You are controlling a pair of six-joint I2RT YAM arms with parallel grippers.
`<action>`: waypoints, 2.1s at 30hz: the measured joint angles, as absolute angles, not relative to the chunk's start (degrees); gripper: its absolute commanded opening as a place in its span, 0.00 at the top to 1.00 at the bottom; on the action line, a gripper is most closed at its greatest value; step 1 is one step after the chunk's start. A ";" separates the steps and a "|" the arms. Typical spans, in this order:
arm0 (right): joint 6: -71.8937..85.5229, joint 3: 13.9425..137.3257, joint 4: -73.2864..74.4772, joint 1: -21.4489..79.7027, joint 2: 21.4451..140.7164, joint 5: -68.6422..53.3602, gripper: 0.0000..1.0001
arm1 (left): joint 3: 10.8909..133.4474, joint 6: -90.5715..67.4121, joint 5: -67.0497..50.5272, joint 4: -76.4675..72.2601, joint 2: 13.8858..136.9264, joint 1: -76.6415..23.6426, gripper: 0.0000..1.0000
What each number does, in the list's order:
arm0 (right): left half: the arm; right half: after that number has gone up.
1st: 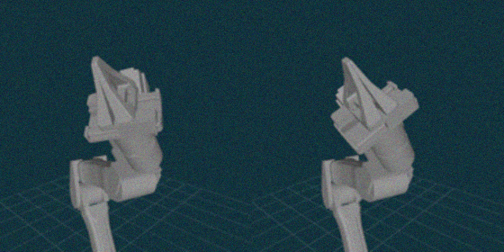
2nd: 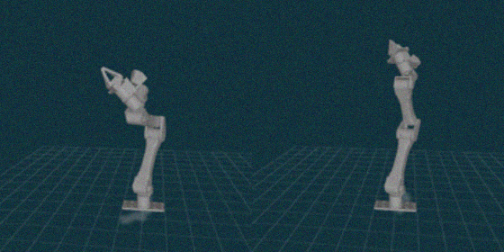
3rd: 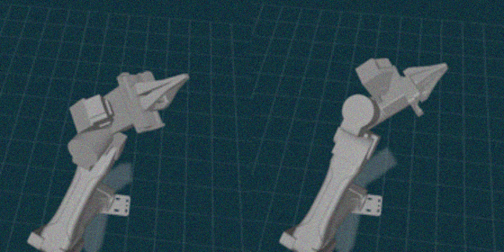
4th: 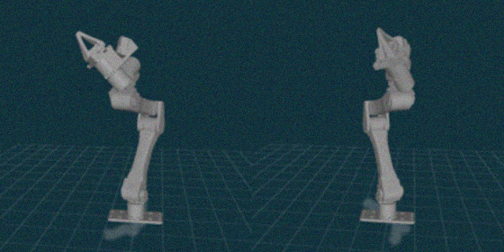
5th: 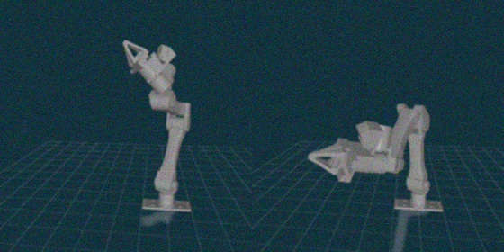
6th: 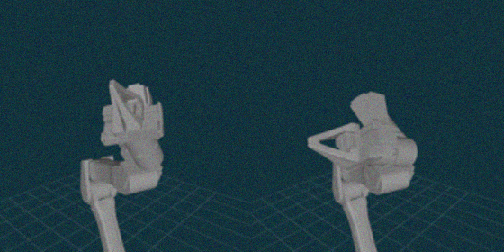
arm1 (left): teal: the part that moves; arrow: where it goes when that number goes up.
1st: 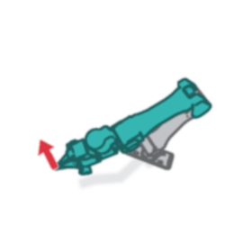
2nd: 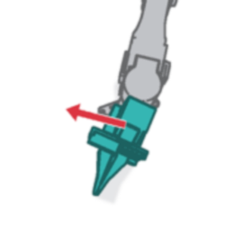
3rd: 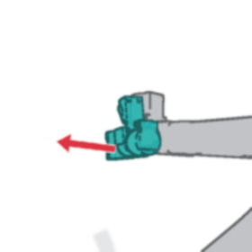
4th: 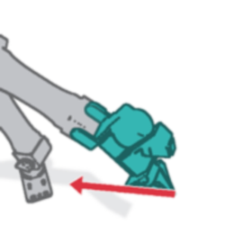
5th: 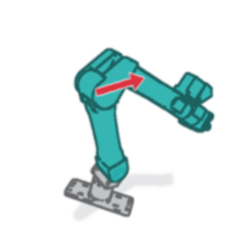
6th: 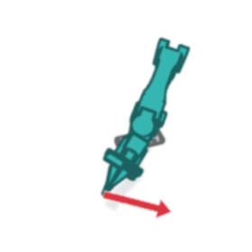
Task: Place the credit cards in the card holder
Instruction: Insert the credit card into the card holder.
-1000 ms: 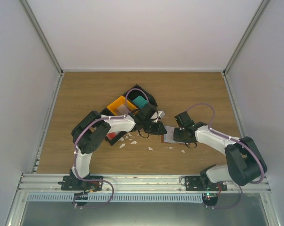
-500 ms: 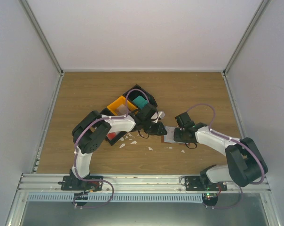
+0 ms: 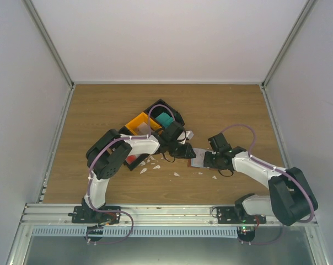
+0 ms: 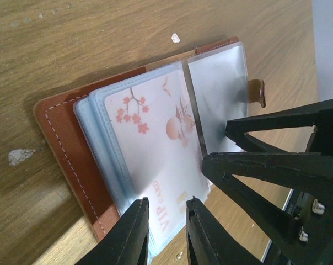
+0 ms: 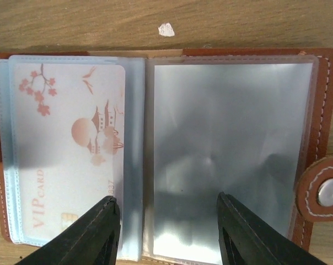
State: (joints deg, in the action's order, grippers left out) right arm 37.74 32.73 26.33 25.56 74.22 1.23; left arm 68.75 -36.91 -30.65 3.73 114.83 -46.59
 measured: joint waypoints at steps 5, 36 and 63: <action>37.65 32.56 25.52 25.30 74.24 0.12 0.50 | 69.19 -37.04 -30.28 3.77 115.24 -46.59 0.76; 35.38 33.28 22.15 25.45 77.91 1.15 0.60 | 69.54 -37.34 -30.06 4.12 116.11 -46.63 0.66; 35.18 33.21 15.33 25.78 80.60 2.20 0.69 | 70.54 -38.63 -25.50 6.33 115.72 -47.27 0.64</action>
